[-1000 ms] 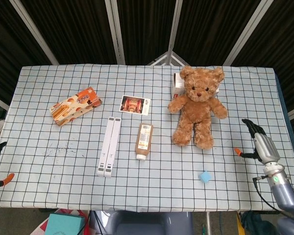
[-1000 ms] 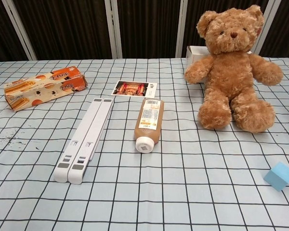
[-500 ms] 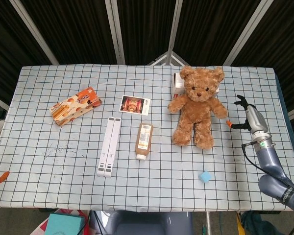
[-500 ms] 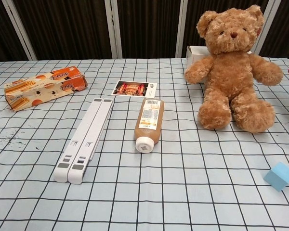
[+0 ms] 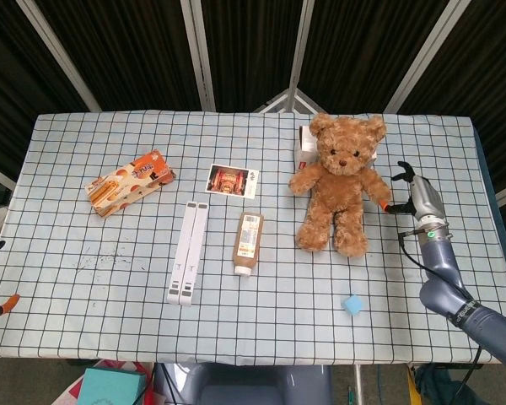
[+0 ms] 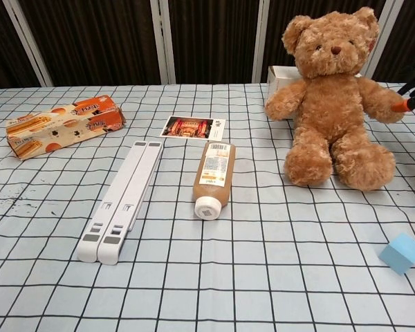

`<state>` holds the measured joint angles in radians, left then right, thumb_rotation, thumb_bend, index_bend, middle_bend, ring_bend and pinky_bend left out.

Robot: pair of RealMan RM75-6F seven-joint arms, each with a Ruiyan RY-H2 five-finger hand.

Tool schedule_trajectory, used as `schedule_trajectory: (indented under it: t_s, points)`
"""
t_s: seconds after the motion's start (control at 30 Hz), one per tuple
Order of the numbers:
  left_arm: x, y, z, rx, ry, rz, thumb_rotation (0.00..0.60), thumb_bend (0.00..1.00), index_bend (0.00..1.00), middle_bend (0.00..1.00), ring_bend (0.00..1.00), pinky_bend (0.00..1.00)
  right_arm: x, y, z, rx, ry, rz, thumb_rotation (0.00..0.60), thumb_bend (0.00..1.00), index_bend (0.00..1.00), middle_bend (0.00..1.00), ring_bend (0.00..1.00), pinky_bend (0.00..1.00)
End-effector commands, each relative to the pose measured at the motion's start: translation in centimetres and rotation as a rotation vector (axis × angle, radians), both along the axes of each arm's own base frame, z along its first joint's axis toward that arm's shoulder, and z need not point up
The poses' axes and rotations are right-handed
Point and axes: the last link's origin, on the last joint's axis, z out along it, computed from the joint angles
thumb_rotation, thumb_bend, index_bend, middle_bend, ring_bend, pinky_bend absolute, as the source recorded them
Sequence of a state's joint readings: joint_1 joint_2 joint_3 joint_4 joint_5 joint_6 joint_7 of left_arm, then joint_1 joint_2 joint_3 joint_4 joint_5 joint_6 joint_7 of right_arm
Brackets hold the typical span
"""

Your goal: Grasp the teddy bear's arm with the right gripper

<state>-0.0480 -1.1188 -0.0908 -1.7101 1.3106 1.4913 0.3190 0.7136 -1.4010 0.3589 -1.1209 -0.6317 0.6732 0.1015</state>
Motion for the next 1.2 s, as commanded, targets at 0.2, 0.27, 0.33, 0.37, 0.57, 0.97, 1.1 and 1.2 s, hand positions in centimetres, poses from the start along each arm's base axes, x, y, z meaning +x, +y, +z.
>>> schedule_trajectory:
  t_s: [0.2, 0.27, 0.33, 0.37, 0.57, 0.97, 1.1, 1.2]
  points:
    - [0.0, 0.1, -0.2, -0.01, 0.003, 0.003, 0.6, 0.24, 0.13, 0.0, 0.0, 0.03, 1.1, -0.4, -1.0, 0.007, 0.025, 0.015, 0.6, 0.28, 0.24, 0.3, 0.19, 0.0]
    - [0.0, 0.1, -0.2, -0.011, 0.004, 0.002, 0.6, 0.24, 0.13, 0.0, 0.0, 0.03, 1.4, -0.5, -1.1, 0.0, 0.023, 0.014, 0.6, 0.28, 0.29, 0.32, 0.2, 0.0]
    - [0.0, 0.2, -0.2, -0.01, 0.004, 0.004, 0.6, 0.24, 0.13, 0.0, 0.0, 0.03, 1.5, -0.7, -1.2, -0.01, 0.019, 0.012, 0.6, 0.28, 0.33, 0.35, 0.21, 0.0]
    - [0.0, 0.2, -0.2, -0.01, 0.004, 0.005, 0.6, 0.24, 0.13, 0.0, 0.0, 0.03, 1.6, -0.7, -1.2, -0.015, 0.019, 0.01, 0.6, 0.28, 0.34, 0.36, 0.22, 0.0]
    - [0.0, 0.2, -0.2, -0.011, 0.005, 0.006, 0.6, 0.24, 0.13, 0.0, 0.0, 0.03, 1.2, -0.9, -1.6, -0.024, 0.032, -0.016, 0.6, 0.28, 0.37, 0.41, 0.25, 0.0]
    - [0.0, 0.4, -0.5, -0.017, 0.013, 0.012, 0.6, 0.24, 0.13, 0.0, 0.0, 0.03, 0.6, -1.7, -1.9, -0.063, 0.032, -0.033, 0.6, 0.28, 0.45, 0.52, 0.33, 0.0]
    - [0.1, 0.4, -0.7, -0.022, 0.014, 0.013, 0.6, 0.24, 0.13, 0.0, 0.0, 0.03, 0.9, -1.9, -1.6, -0.082, 0.039, -0.02, 0.6, 0.29, 0.55, 0.57, 0.37, 0.0]
    - [0.2, 0.4, -0.8, -0.027, 0.016, 0.009, 0.6, 0.24, 0.13, 0.0, 0.0, 0.03, 0.9, -1.9, -1.5, -0.091, 0.051, -0.02, 0.6, 0.32, 0.59, 0.59, 0.37, 0.0]
